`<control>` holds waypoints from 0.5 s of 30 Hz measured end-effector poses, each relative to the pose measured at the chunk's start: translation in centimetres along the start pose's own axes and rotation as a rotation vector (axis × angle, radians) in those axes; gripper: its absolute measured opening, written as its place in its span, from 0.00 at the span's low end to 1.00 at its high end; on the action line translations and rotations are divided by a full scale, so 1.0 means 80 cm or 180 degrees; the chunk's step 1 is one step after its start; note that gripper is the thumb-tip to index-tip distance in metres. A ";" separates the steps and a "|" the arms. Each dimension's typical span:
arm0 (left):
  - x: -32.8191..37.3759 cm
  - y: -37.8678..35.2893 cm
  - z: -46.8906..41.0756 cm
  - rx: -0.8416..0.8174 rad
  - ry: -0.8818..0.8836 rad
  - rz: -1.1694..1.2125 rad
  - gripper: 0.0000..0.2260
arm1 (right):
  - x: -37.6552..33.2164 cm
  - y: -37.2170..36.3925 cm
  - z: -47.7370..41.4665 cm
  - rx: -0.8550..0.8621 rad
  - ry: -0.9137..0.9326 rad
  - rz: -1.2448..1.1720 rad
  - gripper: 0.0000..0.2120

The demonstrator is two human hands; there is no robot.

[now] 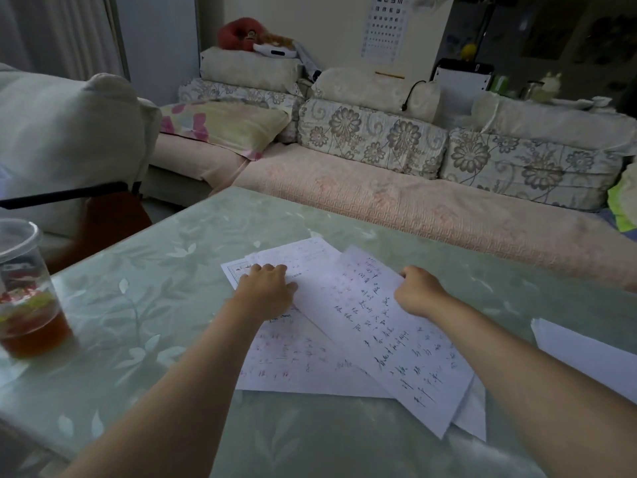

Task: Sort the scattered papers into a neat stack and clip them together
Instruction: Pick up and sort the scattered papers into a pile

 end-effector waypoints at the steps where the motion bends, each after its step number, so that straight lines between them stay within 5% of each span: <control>1: 0.003 -0.002 -0.004 0.0024 0.0000 0.0044 0.22 | -0.002 -0.006 -0.002 -0.0113 -0.0033 0.0049 0.27; 7: 0.024 -0.002 -0.014 -0.0437 0.0252 0.0729 0.31 | -0.001 -0.004 -0.014 -0.0481 -0.0164 0.0118 0.49; 15: 0.026 0.010 -0.007 -0.0170 0.0259 0.1738 0.06 | 0.016 -0.001 0.002 -0.0410 0.0209 -0.0129 0.44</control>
Point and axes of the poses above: each hand's wrist, its own z-axis away from the middle knuckle, its own y-axis out of the back of the hand, x = y × z, the point moved 2 cm from there along -z, towards the middle knuckle, and after that the axes turned 6 degrees about x, right-handed, at the moved point
